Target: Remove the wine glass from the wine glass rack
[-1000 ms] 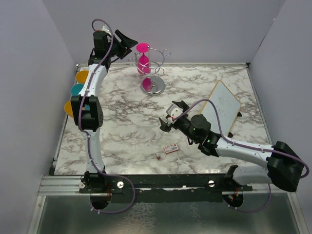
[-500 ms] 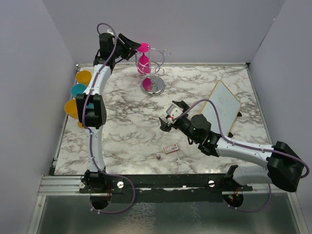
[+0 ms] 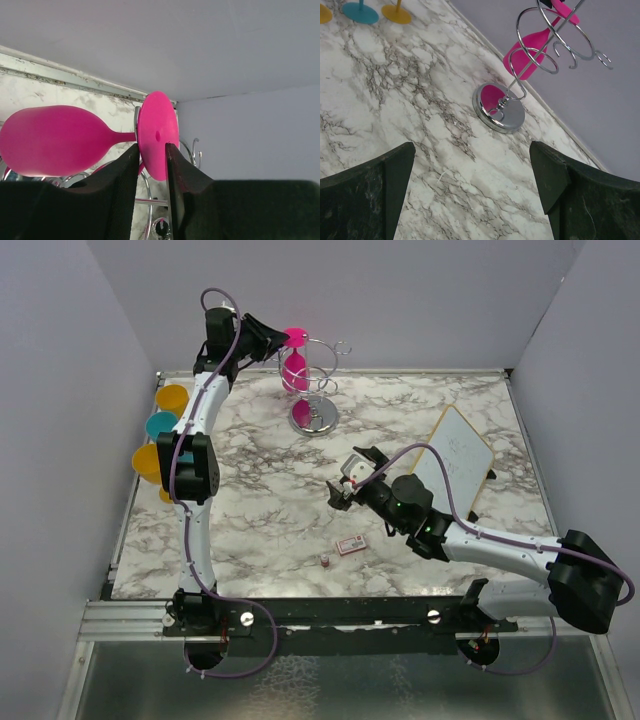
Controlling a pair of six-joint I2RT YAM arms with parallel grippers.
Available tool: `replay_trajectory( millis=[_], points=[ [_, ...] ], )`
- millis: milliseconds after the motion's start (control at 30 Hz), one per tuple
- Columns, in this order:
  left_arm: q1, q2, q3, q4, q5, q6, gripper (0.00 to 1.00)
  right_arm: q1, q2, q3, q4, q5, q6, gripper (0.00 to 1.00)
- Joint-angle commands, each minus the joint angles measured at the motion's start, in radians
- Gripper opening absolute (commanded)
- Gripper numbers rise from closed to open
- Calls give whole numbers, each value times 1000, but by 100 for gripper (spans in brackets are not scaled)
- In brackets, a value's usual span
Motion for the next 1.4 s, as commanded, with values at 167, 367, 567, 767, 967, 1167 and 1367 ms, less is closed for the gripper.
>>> replay_trajectory(
  millis=[167,367,567,767,967,1167,1367],
  points=[
    [-3,-13,22,5,-15,-21,24,-3,-5,16,25,-20,-4,99],
    [-3,-19,16,4,-23,-28,18,-3,-3,19,21,-26,-5,99],
    [-1,-13,12,4,-27,-52,12,-3,-14,16,14,-24,-8,99],
    [3,-15,-6,43,-16,-97,3,-3,-13,16,14,-25,-8,99],
    [12,-25,-22,86,-10,-138,0,-3,-13,15,10,-26,-8,99],
    [25,-10,-22,164,4,-215,0,-4,-8,17,10,-26,-7,99],
    [28,5,15,158,-8,-224,0,-3,-4,19,11,-24,-9,99]
  ],
)
